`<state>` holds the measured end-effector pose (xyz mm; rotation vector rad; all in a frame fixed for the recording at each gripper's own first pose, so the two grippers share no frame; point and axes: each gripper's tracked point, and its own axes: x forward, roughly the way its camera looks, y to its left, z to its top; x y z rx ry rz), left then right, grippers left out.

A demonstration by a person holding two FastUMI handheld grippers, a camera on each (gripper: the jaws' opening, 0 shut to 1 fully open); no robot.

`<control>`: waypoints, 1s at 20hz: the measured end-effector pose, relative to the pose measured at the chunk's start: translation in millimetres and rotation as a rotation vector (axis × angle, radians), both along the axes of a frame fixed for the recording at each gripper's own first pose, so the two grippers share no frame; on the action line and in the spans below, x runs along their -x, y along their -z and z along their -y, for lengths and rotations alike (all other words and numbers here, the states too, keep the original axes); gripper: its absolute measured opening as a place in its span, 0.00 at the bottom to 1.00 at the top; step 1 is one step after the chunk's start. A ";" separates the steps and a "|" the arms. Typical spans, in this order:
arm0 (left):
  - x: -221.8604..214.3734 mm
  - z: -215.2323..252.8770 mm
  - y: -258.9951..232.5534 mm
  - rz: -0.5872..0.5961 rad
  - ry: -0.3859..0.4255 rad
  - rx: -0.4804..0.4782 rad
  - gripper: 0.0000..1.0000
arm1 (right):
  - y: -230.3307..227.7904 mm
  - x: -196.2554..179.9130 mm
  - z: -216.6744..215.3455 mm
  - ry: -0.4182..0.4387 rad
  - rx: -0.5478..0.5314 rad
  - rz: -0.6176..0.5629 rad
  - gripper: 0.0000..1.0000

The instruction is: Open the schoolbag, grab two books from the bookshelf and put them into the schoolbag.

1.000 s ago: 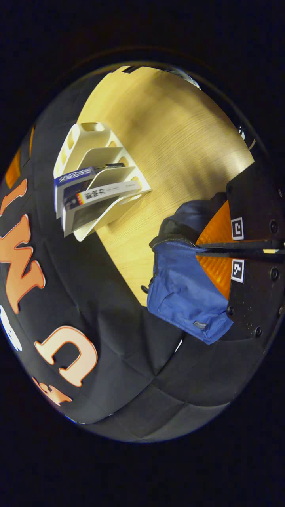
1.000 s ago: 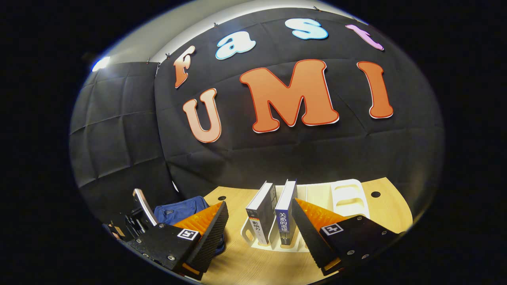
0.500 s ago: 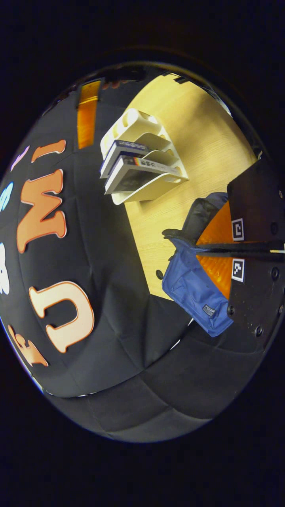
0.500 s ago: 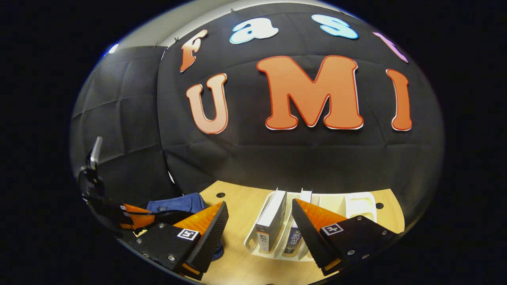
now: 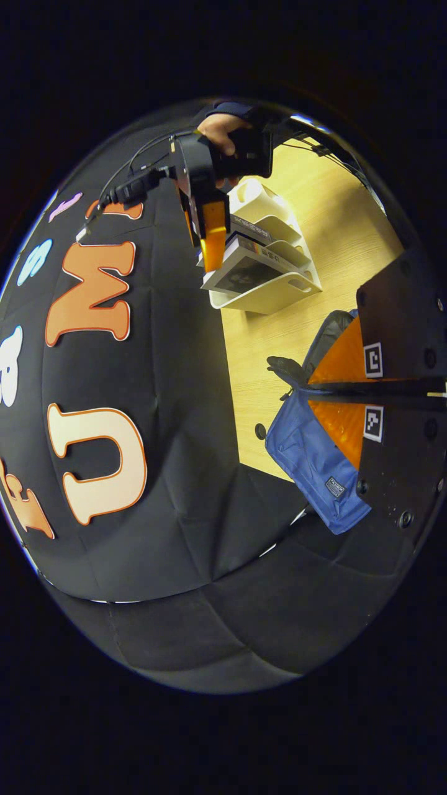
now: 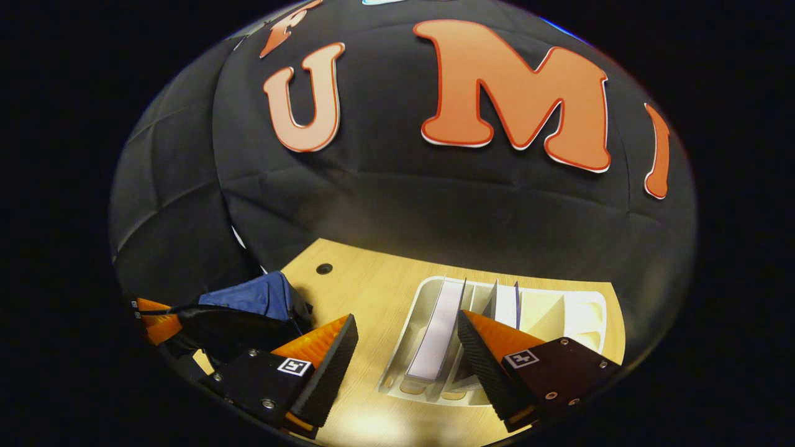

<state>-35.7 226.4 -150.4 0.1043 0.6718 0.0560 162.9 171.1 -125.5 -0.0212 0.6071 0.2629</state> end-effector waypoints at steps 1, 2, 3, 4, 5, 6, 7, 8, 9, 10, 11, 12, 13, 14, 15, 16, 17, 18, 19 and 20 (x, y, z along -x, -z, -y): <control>-1.3 -3.4 -0.7 -0.003 0.001 -0.001 0.02 | 4.4 -4.2 -3.0 0.002 0.007 -0.012 0.97; -2.7 -5.3 -1.8 -0.004 0.005 0.001 0.02 | 6.7 -5.5 -5.0 0.002 0.015 -0.021 0.97; -4.4 -6.8 -3.0 -0.010 0.009 0.010 0.02 | 8.3 -7.1 -6.5 0.000 0.029 -0.029 0.97; -5.9 -9.6 -4.1 -0.013 0.012 0.013 0.02 | 10.0 -9.3 -7.5 -0.001 0.048 -0.037 0.97; -10.2 -12.7 -5.0 -0.018 0.012 0.019 0.02 | 13.0 -11.5 -11.9 -0.001 0.068 -0.049 0.97; -12.7 -15.6 -7.2 -0.019 0.013 0.028 0.02 | 16.3 -13.5 -12.9 0.002 0.087 -0.065 0.97; -13.5 -17.2 -9.4 -0.015 0.014 0.037 0.02 | 21.1 -14.5 -12.1 0.001 0.099 -0.083 0.97; -16.7 -19.9 -10.7 -0.015 0.016 0.043 0.02 | 25.2 -15.7 -11.7 0.003 0.108 -0.103 0.97; -18.2 -22.6 -11.6 -0.017 0.015 0.047 0.02 | 29.8 -16.7 -12.1 0.002 0.117 -0.125 0.97; -19.8 -24.9 -12.2 -0.016 0.021 0.049 0.02 | 34.0 -19.2 -12.9 0.002 0.126 -0.145 0.97; -21.6 -25.7 -12.2 -0.017 0.025 0.050 0.02 | 37.3 -18.3 -11.2 0.001 0.138 -0.168 0.97; -21.4 -26.3 -11.9 -0.016 0.030 0.050 0.02 | 41.1 -19.8 -10.1 0.005 0.147 -0.196 0.97; -22.4 -26.2 -12.2 -0.015 0.033 0.055 0.02 | 42.8 -22.2 -7.3 0.018 0.158 -0.213 0.97; -22.3 -24.6 -10.7 -0.014 0.036 0.060 0.02 | 42.8 -28.3 -3.8 0.034 0.162 -0.219 0.98; -22.6 -24.5 -9.8 -0.014 0.036 0.068 0.02 | 44.1 -29.0 0.4 0.048 0.171 -0.240 0.98; -21.6 -25.3 -9.4 -0.014 0.035 0.074 0.02 | 43.2 -29.8 2.3 0.063 0.163 -0.251 0.97; -21.8 -25.7 -8.1 -0.012 0.034 0.083 0.00 | 42.7 -29.6 2.9 0.076 0.142 -0.263 0.97; -21.1 -25.8 -7.9 -0.009 0.034 0.091 0.00 | 40.8 -30.0 8.9 0.096 0.143 -0.266 0.97; -20.8 -25.3 -6.6 -0.009 0.032 0.099 0.00 | 36.6 -27.8 13.4 0.097 0.136 -0.271 0.96; -20.7 -25.3 -5.9 -0.008 0.032 0.105 0.00 | 30.4 -28.7 15.1 0.114 0.111 -0.262 0.96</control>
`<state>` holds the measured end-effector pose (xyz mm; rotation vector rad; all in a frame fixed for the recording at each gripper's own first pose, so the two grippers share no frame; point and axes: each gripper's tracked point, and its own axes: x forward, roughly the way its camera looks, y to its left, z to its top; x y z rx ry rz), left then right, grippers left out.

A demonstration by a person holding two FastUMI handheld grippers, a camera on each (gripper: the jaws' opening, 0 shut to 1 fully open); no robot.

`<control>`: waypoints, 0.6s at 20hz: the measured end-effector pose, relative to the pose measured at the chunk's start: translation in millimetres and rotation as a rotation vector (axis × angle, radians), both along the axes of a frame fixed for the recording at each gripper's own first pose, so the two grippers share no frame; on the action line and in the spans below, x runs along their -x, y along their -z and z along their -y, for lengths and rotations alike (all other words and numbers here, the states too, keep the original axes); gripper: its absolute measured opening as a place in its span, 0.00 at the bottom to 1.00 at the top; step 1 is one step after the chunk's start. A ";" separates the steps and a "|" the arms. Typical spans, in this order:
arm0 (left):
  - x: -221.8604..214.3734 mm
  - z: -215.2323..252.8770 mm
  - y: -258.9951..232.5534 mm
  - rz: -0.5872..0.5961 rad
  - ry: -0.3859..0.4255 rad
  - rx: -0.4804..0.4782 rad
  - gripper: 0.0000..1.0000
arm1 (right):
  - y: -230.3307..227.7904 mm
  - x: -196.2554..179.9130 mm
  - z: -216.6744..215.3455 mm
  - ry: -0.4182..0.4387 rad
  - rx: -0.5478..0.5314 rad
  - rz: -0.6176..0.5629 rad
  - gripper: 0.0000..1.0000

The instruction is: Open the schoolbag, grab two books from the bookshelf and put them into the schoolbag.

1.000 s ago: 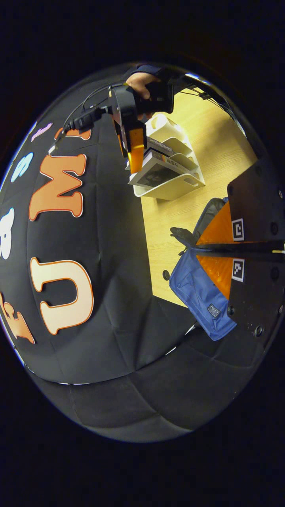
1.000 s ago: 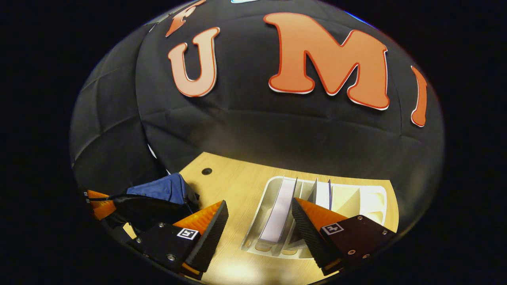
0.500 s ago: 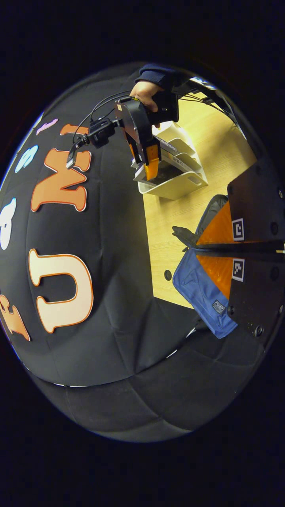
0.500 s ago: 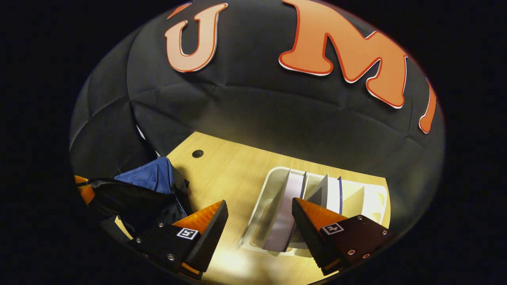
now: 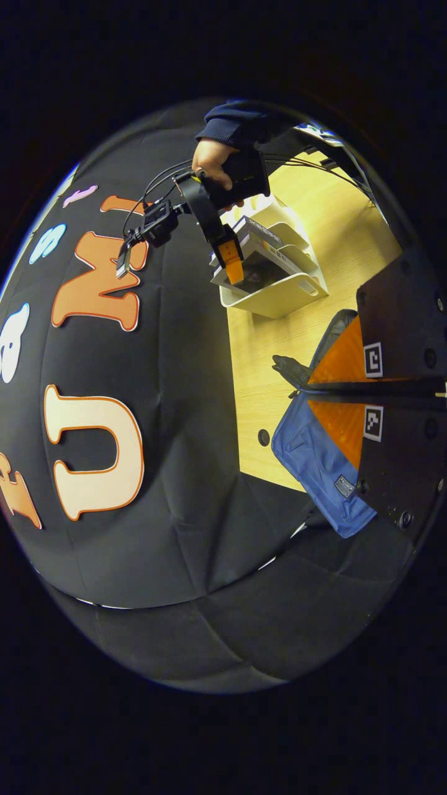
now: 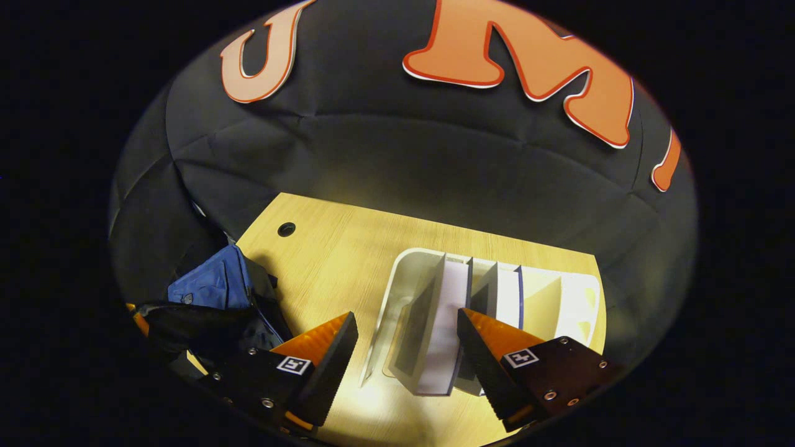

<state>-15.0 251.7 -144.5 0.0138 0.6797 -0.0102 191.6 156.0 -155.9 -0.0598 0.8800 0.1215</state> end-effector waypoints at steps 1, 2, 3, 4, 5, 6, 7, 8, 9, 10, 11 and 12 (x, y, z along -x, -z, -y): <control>0.0 -0.3 0.7 0.001 -0.001 0.006 0.02 | -0.8 -1.9 0.3 0.021 -0.018 0.004 0.97; 0.2 -0.1 0.6 0.001 -0.002 0.013 0.02 | 2.2 -2.4 2.6 0.024 -0.006 -0.017 0.96; 0.9 0.3 2.6 -0.003 0.000 0.016 0.02 | 4.8 -2.8 7.4 0.026 0.021 -0.025 0.96; -0.4 0.7 2.8 0.001 0.001 0.018 0.02 | 11.2 -5.6 8.7 0.019 0.044 -0.030 0.96; -0.9 1.4 2.5 0.002 0.005 0.020 0.02 | 19.7 -1.8 9.4 0.008 0.071 -0.065 0.96; 1.1 1.8 4.0 -0.001 0.005 0.021 0.02 | 25.1 -0.9 7.6 -0.002 0.083 -0.080 0.96; 1.5 2.4 3.8 -0.001 0.007 0.023 0.02 | 33.2 -1.6 3.1 -0.016 0.085 -0.103 0.96; 2.6 2.0 4.4 -0.002 0.007 0.024 0.02 | 38.6 -3.4 -3.6 -0.024 0.067 -0.123 0.95; 3.2 1.7 4.4 -0.002 0.008 0.024 0.02 | 44.4 -3.9 -7.5 -0.015 0.063 -0.144 0.93; 3.8 1.8 4.7 -0.002 0.008 0.024 0.02 | 44.2 -6.8 -7.8 -0.002 0.064 -0.151 0.85; 5.7 3.0 4.9 -0.002 0.010 0.026 0.02 | 51.4 -11.7 -4.9 0.019 0.068 -0.162 0.81; 7.2 3.1 5.5 -0.003 0.011 0.026 0.02 | 55.2 -13.4 -4.0 0.038 0.054 -0.183 0.59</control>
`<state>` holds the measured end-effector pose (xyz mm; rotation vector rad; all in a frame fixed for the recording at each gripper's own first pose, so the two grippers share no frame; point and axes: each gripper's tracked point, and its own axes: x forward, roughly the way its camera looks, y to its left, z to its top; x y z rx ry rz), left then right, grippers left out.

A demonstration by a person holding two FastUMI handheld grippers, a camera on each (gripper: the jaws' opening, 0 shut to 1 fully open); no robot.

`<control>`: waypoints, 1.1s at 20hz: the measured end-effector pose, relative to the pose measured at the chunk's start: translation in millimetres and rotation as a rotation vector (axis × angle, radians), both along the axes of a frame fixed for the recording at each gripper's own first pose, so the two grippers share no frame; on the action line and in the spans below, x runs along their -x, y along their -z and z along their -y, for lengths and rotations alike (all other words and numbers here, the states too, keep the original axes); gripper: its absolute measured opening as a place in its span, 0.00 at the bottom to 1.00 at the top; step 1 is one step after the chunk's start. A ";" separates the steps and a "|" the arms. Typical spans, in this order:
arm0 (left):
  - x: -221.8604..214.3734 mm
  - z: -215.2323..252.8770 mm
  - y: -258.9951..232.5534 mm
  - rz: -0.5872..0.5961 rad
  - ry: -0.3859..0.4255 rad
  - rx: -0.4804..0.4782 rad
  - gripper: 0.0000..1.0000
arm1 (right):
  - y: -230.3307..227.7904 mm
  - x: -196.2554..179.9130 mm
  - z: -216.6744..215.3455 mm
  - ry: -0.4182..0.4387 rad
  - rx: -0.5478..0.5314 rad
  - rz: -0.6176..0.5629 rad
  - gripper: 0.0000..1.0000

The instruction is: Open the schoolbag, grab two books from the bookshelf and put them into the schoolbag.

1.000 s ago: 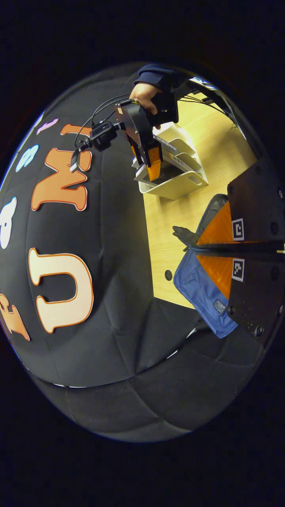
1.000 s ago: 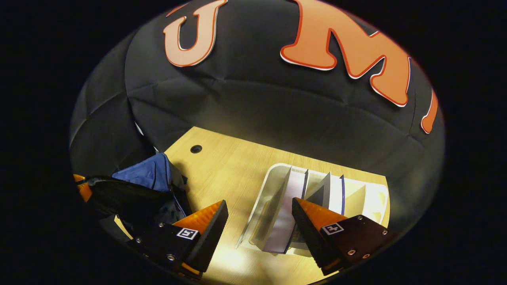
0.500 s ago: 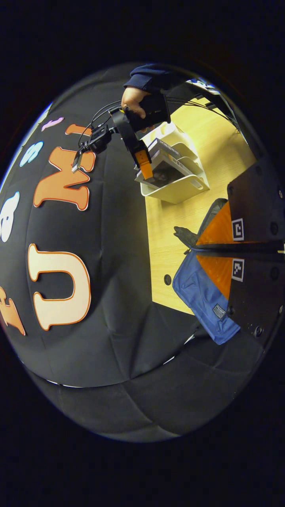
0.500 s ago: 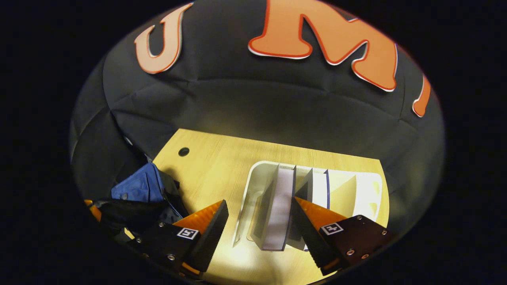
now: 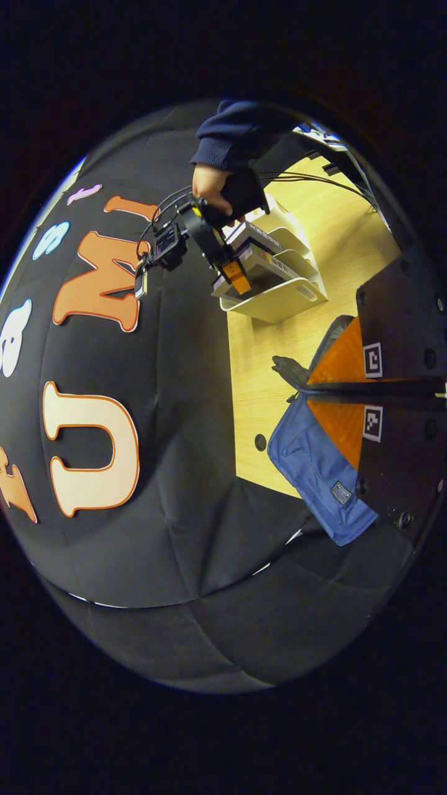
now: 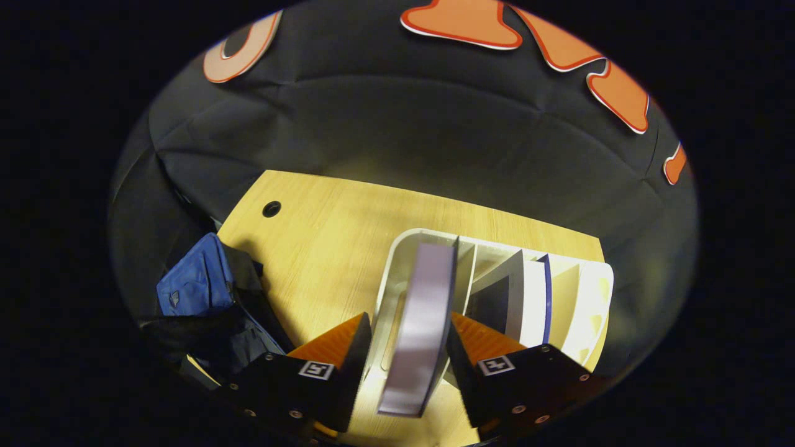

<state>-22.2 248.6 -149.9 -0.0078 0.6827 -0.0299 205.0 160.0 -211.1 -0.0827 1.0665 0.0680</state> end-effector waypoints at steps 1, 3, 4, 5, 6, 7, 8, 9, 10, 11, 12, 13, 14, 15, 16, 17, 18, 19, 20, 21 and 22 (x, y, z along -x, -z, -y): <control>1.3 1.6 0.1 -0.001 0.002 0.003 0.02 | 3.9 0.0 0.9 0.020 -0.008 -0.021 0.62; 4.4 2.2 0.7 -0.002 0.003 0.009 0.02 | 11.1 -0.7 1.5 0.038 -0.018 -0.062 0.46; 4.6 2.5 1.6 -0.001 0.001 0.011 0.02 | 18.2 -0.7 1.7 0.042 -0.017 -0.088 0.43; 5.4 2.8 2.3 -0.004 0.000 0.014 0.02 | 23.6 2.1 6.4 0.047 -0.004 -0.109 0.42; 4.9 3.7 2.6 -0.003 0.001 0.016 0.02 | 28.5 2.9 11.0 0.051 0.019 -0.132 0.42; 4.5 4.5 2.6 -0.007 0.003 0.017 0.02 | 33.4 5.6 12.1 0.049 0.018 -0.150 0.42; 5.4 5.3 2.8 -0.008 0.006 0.016 0.02 | 36.9 5.1 12.8 0.049 0.017 -0.158 0.43; 5.0 6.7 3.3 -0.012 0.009 0.016 0.02 | 36.0 6.4 12.3 0.052 0.005 -0.169 0.43; 4.8 7.4 3.1 -0.016 0.012 0.013 0.02 | 35.2 7.6 13.2 0.060 -0.003 -0.182 0.43; 5.1 7.8 6.3 -0.018 0.017 0.008 0.02 | 35.3 8.7 14.8 0.064 -0.015 -0.190 0.42; 5.6 9.0 7.1 -0.017 0.023 0.004 0.02 | 33.9 11.1 13.7 0.066 -0.031 -0.195 0.50; 4.5 9.7 8.3 -0.018 0.028 0.002 0.02 | 33.8 13.6 13.2 0.064 -0.043 -0.192 0.33; 4.1 11.2 9.0 -0.024 0.032 0.001 0.02 | 29.6 16.1 13.2 0.055 -0.051 -0.184 0.40; 3.3 12.1 10.3 -0.031 0.034 -0.001 0.02 | 22.1 20.4 14.1 0.043 -0.059 -0.164 0.40; 3.7 12.9 10.9 -0.035 0.035 -0.004 0.02 | 13.0 24.3 13.8 0.032 -0.070 -0.141 0.40; 2.6 13.4 10.3 -0.032 0.040 -0.008 0.02 | 0.4 27.8 14.0 0.021 -0.088 -0.117 0.40; 2.5 13.6 11.1 -0.033 0.041 -0.011 0.02 | -15.0 32.5 16.9 0.010 -0.111 -0.090 0.40; 3.1 14.4 12.4 -0.037 0.042 -0.011 0.02 | -30.4 36.4 17.5 0.002 -0.136 -0.061 0.40; 2.9 14.3 12.5 -0.038 0.041 -0.010 0.02 | -44.4 37.6 19.7 -0.004 -0.155 -0.029 0.40; 2.6 14.2 11.8 -0.038 0.041 -0.009 0.02 | -54.3 38.5 19.9 -0.005 -0.175 -0.008 0.40; 2.1 13.3 12.4 -0.038 0.038 -0.008 0.02 | -61.9 40.4 20.9 -0.005 -0.196 0.006 0.40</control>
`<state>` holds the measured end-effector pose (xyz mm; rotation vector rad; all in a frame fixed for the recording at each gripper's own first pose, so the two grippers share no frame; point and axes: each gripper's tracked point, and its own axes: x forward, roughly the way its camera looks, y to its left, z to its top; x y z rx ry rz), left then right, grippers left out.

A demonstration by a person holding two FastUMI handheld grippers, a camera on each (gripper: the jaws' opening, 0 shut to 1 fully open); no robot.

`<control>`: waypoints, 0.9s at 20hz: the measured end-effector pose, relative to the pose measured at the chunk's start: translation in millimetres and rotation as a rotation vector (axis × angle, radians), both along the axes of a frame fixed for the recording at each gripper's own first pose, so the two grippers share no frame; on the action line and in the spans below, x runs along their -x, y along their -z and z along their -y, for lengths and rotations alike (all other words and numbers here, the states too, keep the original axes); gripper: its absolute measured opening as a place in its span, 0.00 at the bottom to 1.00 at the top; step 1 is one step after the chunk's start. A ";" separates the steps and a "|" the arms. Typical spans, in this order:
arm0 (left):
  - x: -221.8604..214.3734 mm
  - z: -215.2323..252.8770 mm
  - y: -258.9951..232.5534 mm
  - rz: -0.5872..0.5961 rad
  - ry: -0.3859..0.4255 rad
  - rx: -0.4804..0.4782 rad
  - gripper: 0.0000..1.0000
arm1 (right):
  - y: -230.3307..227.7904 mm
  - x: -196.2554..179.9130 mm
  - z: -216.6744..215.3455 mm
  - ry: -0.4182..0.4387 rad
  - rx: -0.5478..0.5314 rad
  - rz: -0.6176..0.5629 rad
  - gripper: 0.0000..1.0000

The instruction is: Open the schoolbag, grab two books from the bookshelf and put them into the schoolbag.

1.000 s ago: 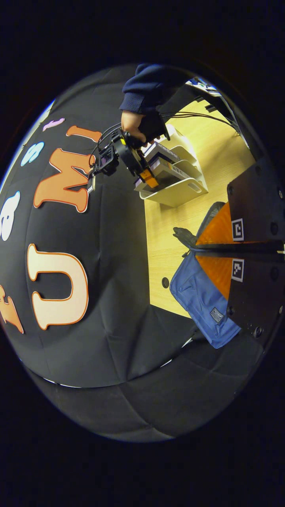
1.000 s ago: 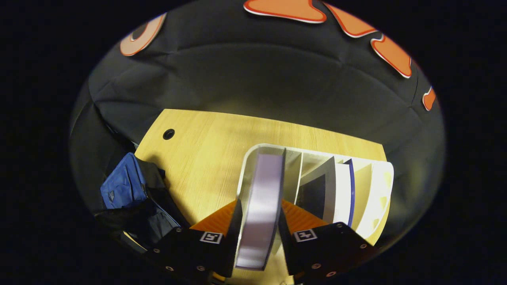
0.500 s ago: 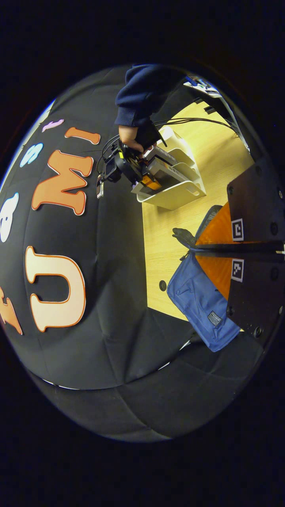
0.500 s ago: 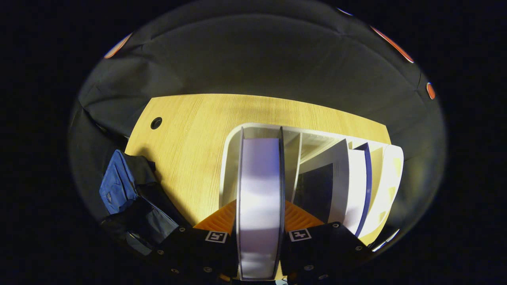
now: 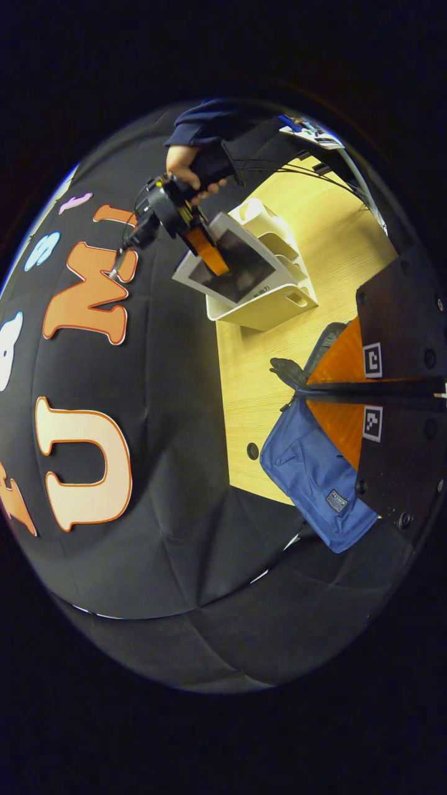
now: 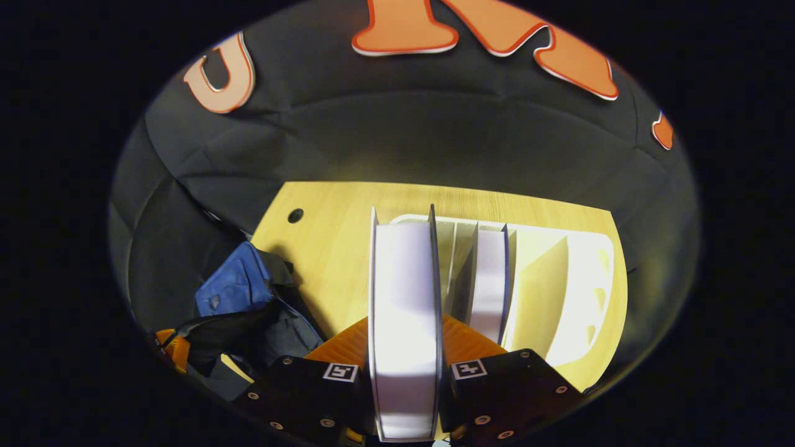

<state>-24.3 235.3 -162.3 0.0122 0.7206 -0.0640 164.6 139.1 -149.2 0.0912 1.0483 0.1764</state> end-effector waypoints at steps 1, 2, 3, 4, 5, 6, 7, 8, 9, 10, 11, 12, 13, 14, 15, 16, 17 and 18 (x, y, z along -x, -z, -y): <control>0.5 -0.4 0.2 -0.005 0.000 0.001 0.02 | -5.1 6.5 3.5 0.006 -0.022 0.009 0.40; 0.2 -0.9 2.0 -0.006 -0.002 0.001 0.02 | -12.1 9.3 4.9 0.013 -0.044 0.025 0.40; 0.4 -0.3 2.1 -0.008 0.001 0.004 0.02 | -20.2 12.5 8.0 0.012 -0.063 0.041 0.40; 1.4 -0.2 3.1 -0.012 0.002 0.005 0.02 | -28.5 16.9 11.1 0.020 -0.082 0.048 0.40; 1.2 -0.7 3.0 -0.014 0.006 0.002 0.02 | -38.6 21.2 10.9 0.023 -0.109 0.062 0.40; -0.1 -0.4 3.5 -0.013 0.007 -0.001 0.02 | -46.6 26.1 7.8 0.027 -0.156 0.076 0.40; -1.0 -0.7 3.1 -0.015 0.005 -0.002 0.02 | -55.3 36.0 0.5 0.032 -0.213 0.076 0.39; -1.6 -1.5 2.5 -0.019 0.001 -0.004 0.02 | -61.7 43.8 -9.1 0.040 -0.277 0.074 0.39; -2.5 -2.9 2.7 -0.023 0.001 -0.011 0.02 | -64.9 54.1 -17.2 0.044 -0.336 0.070 0.39; -4.0 -5.7 2.1 -0.024 0.003 -0.022 0.02 | -64.5 63.7 -24.4 0.055 -0.384 0.060 0.39; -5.9 -8.3 0.8 -0.026 0.003 -0.033 0.02 | -59.6 76.0 -33.7 0.051 -0.422 0.044 0.40; -6.1 -9.5 -0.8 -0.029 0.001 -0.038 0.02 | -51.3 87.2 -44.6 0.047 -0.447 0.021 0.39; -5.6 -9.3 -1.2 -0.032 0.002 -0.041 0.02 | -42.6 100.0 -57.5 0.042 -0.461 0.009 0.39; -5.4 -9.1 -1.0 -0.035 0.005 -0.045 0.02 | -32.4 109.3 -69.2 0.042 -0.474 0.000 0.39; -5.6 -8.9 -1.2 -0.038 0.009 -0.047 0.02 | -21.3 120.0 -83.0 0.050 -0.487 -0.016 0.39; -5.1 -8.4 -1.6 -0.043 0.013 -0.046 0.02 | -10.2 126.4 -96.5 0.058 -0.504 -0.042 0.39; -5.6 -8.2 -1.2 -0.046 0.015 -0.046 0.02 | -0.4 135.6 -110.9 0.071 -0.532 -0.068 0.39; -6.4 -7.1 0.4 -0.049 0.022 -0.043 0.02 | 7.1 140.5 -126.4 0.087 -0.562 -0.091 0.40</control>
